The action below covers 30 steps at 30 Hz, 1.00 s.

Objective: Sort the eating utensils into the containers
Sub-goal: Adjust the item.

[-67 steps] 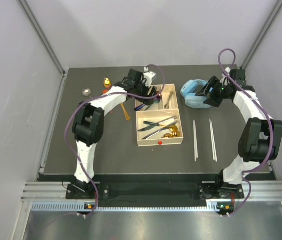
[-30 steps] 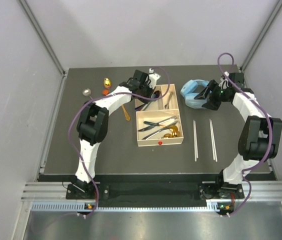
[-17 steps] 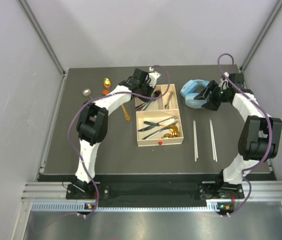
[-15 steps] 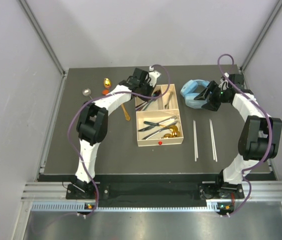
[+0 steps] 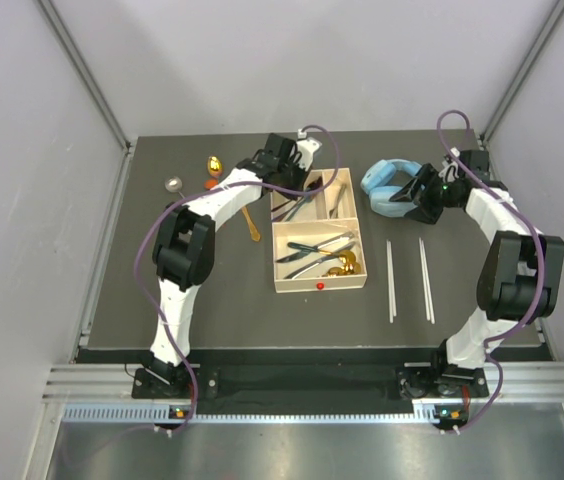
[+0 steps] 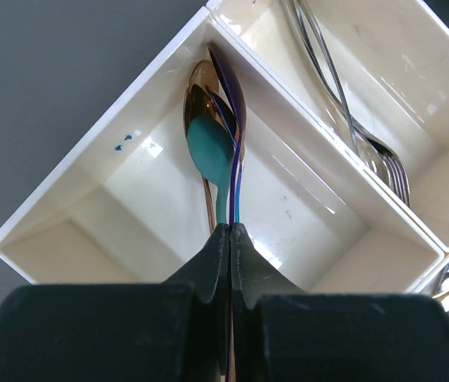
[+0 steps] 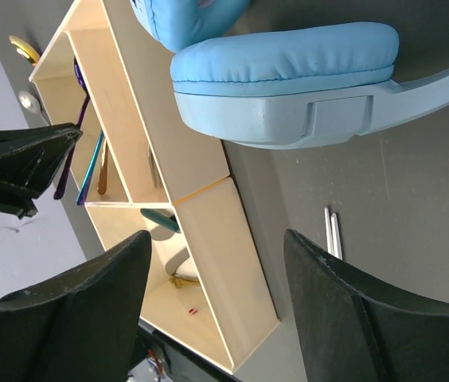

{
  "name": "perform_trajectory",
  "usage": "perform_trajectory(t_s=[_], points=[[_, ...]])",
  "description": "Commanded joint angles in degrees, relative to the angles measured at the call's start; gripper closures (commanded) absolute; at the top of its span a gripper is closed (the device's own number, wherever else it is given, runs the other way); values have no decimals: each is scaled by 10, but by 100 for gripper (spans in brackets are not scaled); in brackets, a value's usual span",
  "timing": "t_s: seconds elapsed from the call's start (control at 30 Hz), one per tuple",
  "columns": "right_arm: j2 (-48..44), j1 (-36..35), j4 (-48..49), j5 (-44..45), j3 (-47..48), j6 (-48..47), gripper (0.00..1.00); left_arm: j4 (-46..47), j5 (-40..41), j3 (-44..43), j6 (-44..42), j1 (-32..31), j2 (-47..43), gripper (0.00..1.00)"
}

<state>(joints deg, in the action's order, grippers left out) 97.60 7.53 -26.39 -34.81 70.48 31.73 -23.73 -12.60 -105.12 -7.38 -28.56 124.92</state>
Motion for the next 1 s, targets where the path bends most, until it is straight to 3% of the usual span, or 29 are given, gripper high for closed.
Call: perform_trajectory(t_s=[0.0,0.33,0.6,0.8,0.97], points=[[0,6,6,-8,3,-3,32,79,-11,-3,12,0,-9,100],[5,7,-1,-10,8,-5,32,87,-8,42,21,-1,-1,99],[14,7,1,-17,15,-5,32,76,5,76,18,-1,-18,58],[19,7,3,-20,20,-3,32,75,23,91,20,1,-37,49],[19,7,3,-20,23,-5,32,65,28,101,10,0,-43,50]])
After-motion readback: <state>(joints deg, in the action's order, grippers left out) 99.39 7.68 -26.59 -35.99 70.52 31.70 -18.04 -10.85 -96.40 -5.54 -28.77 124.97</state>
